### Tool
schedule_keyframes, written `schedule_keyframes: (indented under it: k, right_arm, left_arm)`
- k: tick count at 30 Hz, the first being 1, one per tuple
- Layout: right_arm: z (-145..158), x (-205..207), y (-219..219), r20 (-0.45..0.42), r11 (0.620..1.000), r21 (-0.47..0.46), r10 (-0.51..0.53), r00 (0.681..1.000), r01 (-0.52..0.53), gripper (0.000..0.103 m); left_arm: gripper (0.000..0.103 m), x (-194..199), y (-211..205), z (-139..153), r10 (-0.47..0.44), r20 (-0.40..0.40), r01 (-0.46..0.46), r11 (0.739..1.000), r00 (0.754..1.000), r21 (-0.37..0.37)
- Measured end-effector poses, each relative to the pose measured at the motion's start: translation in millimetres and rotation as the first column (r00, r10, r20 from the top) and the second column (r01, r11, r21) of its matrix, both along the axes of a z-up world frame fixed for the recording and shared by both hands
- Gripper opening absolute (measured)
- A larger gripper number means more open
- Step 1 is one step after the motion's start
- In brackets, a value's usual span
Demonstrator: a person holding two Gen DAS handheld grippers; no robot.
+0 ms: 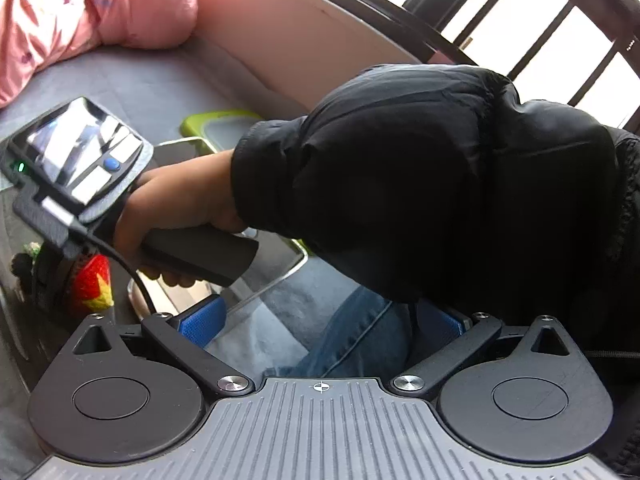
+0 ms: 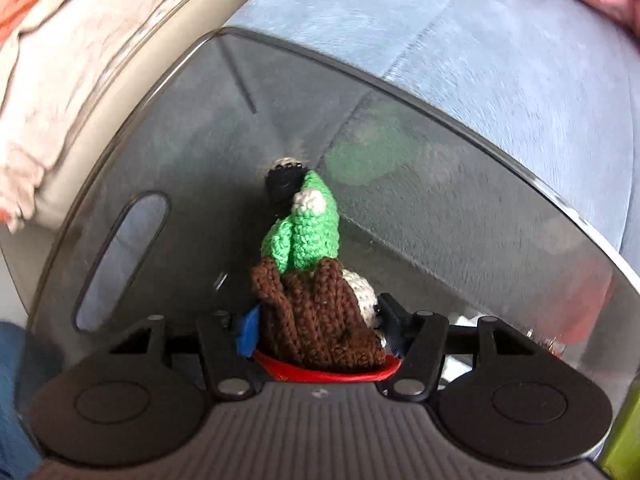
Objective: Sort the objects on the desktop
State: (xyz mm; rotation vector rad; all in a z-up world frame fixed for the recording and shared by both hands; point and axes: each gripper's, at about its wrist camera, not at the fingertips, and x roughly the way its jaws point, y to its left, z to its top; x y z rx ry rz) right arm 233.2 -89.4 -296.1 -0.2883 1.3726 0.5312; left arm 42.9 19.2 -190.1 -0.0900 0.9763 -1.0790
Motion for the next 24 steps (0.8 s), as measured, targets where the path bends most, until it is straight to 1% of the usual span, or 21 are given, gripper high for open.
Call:
schedule_keyframes:
  k: [2,4,6,8,9,12,13,15,16,17,18,20,24]
  right_arm:
    - [-1.6,-8.4,5.4,0.066,0.995,-0.061,0.078,0.995,-0.074,0.063]
    - [-2.6,-17.2,11.4,0.118,0.98,-0.131,0.166,0.979,-0.151,0.064]
    - [6.4,-22.2,10.9,0.138,0.968,-0.17,0.208,0.968,-0.183,0.071]
    - [28.7,-21.5,-1.5,0.149,0.975,-0.153,0.186,0.971,-0.163,0.09]
    - [40.6,-20.1,-9.5,0.158,0.979,-0.145,0.164,0.974,-0.142,0.092]
    - [71.4,-12.6,-39.3,0.199,0.981,-0.189,0.081,0.977,-0.043,0.092]
    - [75.4,-10.8,-48.2,0.196,0.979,-0.205,0.062,0.979,-0.021,0.091]
    - [81.3,-11.0,-68.0,0.184,0.969,-0.248,0.037,0.982,0.01,0.084]
    - [77.3,-7.5,-73.4,0.175,0.957,-0.291,0.037,0.984,0.015,0.08]
    - [66.0,-5.0,-73.3,0.16,0.945,-0.325,0.04,0.986,0.014,0.076]
    - [52.8,-4.3,-72.1,0.145,0.935,-0.354,0.043,0.989,0.011,0.075]
    - [24.7,4.2,-68.3,0.123,0.916,-0.401,0.03,0.992,0.022,0.075]
    - [-6.1,4.0,-73.7,0.09,0.871,-0.491,0.021,0.996,0.026,0.079]
  left_arm:
    - [0.103,1.1,-0.4,-2.6,0.003,-0.006,-0.003,1.0,1.0,0.006]
    - [0.103,4.3,1.5,-4.8,0.014,-0.015,-0.014,1.0,1.0,0.007]
    - [0.103,12.5,6.5,-6.8,0.039,-0.041,-0.04,0.999,0.998,-0.015]
    - [0.103,26.6,19.5,-12.1,0.088,-0.114,-0.097,0.993,0.99,-0.071]
    - [0.103,34.0,26.9,-15.3,0.114,-0.161,-0.131,0.986,0.98,-0.105]
    - [0.103,50.9,45.8,-24.3,0.16,-0.284,-0.219,0.957,0.946,-0.192]
    - [0.103,52.8,48.6,-25.5,0.158,-0.303,-0.227,0.951,0.94,-0.208]
    - [0.103,51.3,48.3,-24.4,0.145,-0.3,-0.216,0.952,0.943,-0.217]
    - [0.103,48.9,45.6,-22.9,0.133,-0.287,-0.199,0.956,0.949,-0.214]
    - [0.103,46.3,42.6,-21.2,0.12,-0.273,-0.181,0.961,0.955,-0.21]
    - [0.103,43.6,39.2,-19.9,0.104,-0.258,-0.16,0.966,0.96,-0.205]
    - [0.103,38.2,31.8,-17.2,0.077,-0.22,-0.118,0.976,0.972,-0.182]
    - [0.103,31.8,20.7,-15.4,0.041,-0.17,-0.066,0.988,0.985,-0.142]
